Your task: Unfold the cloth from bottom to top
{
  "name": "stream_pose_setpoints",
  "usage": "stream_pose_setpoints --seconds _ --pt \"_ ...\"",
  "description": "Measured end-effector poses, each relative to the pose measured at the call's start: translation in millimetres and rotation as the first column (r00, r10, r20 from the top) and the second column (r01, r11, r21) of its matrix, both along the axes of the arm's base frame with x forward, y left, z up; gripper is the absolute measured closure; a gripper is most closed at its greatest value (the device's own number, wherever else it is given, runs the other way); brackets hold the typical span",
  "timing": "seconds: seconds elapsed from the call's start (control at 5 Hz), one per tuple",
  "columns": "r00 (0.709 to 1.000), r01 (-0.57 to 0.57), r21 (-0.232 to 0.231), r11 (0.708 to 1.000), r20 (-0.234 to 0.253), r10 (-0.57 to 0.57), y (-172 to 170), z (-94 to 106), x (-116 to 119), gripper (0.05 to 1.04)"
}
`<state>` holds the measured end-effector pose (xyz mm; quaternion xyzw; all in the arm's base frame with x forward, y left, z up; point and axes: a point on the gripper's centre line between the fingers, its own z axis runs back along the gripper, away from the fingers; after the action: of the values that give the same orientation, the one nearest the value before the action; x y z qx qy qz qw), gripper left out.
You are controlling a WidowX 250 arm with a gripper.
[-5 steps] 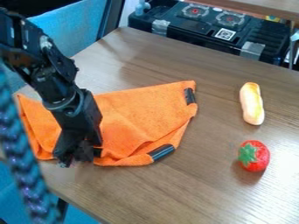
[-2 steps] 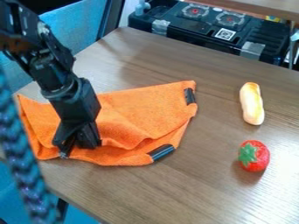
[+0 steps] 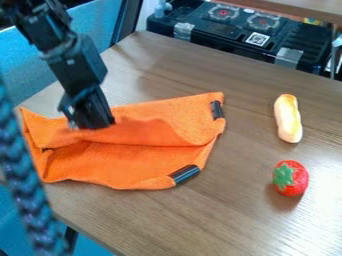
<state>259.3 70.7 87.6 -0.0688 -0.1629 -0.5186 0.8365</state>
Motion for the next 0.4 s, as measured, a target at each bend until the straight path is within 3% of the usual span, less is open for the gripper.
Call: stream_pose_setpoints --seconds 0.2,0.4 --pt "0.997 -0.077 -0.008 0.997 0.005 0.077 14.2 3.8 21.7 1.024" --pt "0.982 -0.185 0.038 0.982 0.031 0.184 37.7 -2.2 50.4 1.024"
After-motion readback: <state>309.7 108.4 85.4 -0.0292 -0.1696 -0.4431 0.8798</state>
